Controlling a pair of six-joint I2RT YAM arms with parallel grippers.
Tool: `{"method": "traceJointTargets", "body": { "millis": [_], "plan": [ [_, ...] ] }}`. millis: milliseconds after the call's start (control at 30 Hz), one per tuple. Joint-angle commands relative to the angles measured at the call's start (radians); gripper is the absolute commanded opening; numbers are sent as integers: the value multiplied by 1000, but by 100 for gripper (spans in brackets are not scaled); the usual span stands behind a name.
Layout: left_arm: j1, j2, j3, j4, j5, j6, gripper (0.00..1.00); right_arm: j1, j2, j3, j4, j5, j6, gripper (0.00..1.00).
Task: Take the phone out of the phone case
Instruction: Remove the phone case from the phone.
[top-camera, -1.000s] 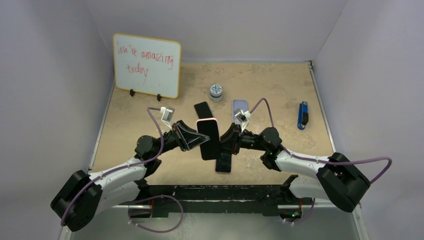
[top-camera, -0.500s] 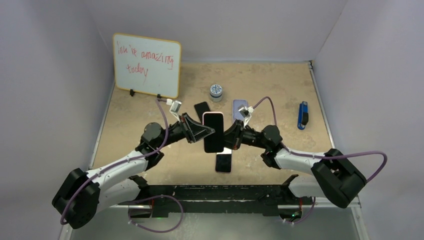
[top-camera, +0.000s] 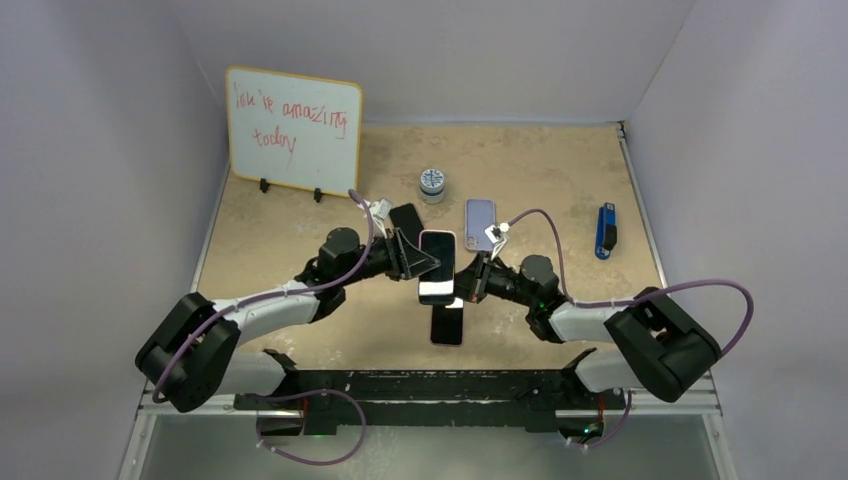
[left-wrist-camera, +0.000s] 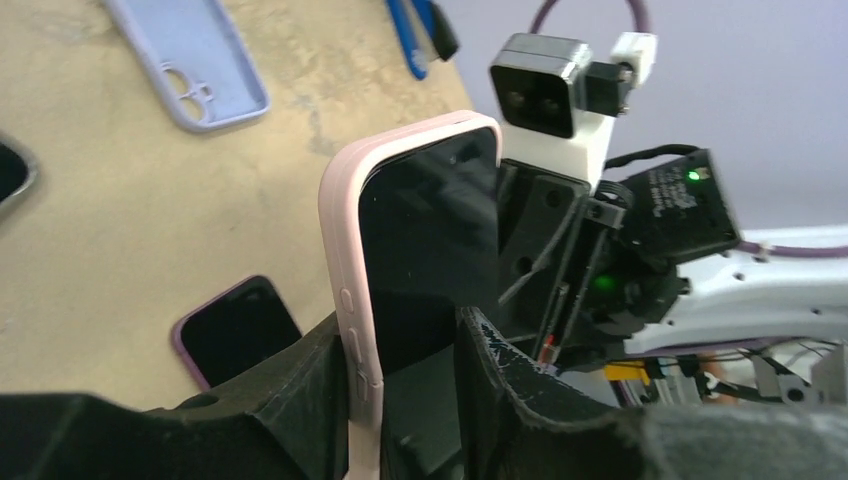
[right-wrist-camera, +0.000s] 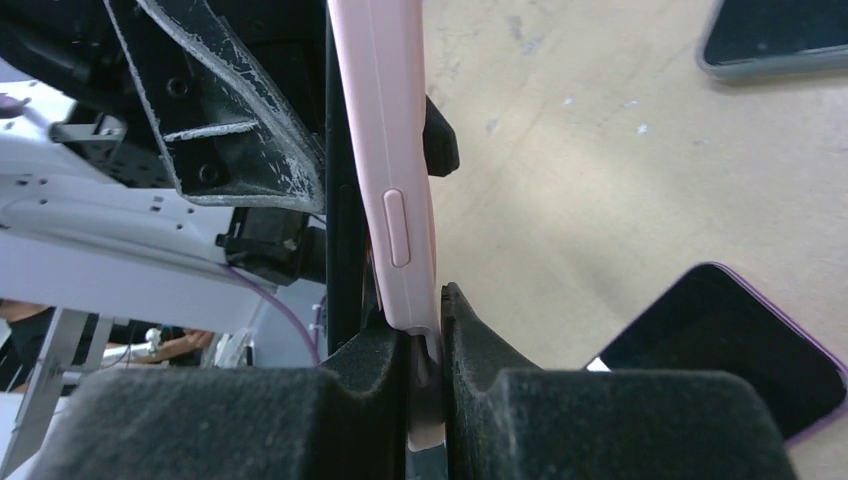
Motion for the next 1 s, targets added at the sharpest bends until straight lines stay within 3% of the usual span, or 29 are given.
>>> {"method": "traceJointTargets", "body": {
  "millis": [0, 467, 700, 967],
  "plan": [
    [4, 45, 40, -169, -69, 85, 42, -26, 10, 27, 115, 56, 8, 0],
    [-6, -39, 187, -530, -363, 295, 60, -58, 149, 30, 140, 52, 99, 0],
    [-214, -77, 300, -731, -649, 410, 61, -63, 152, 39, 65, 82, 125, 0],
    [-476, -27, 407, -833, -946, 497, 66, -64, 106, 48, -35, 114, 127, 0]
  ]
}}
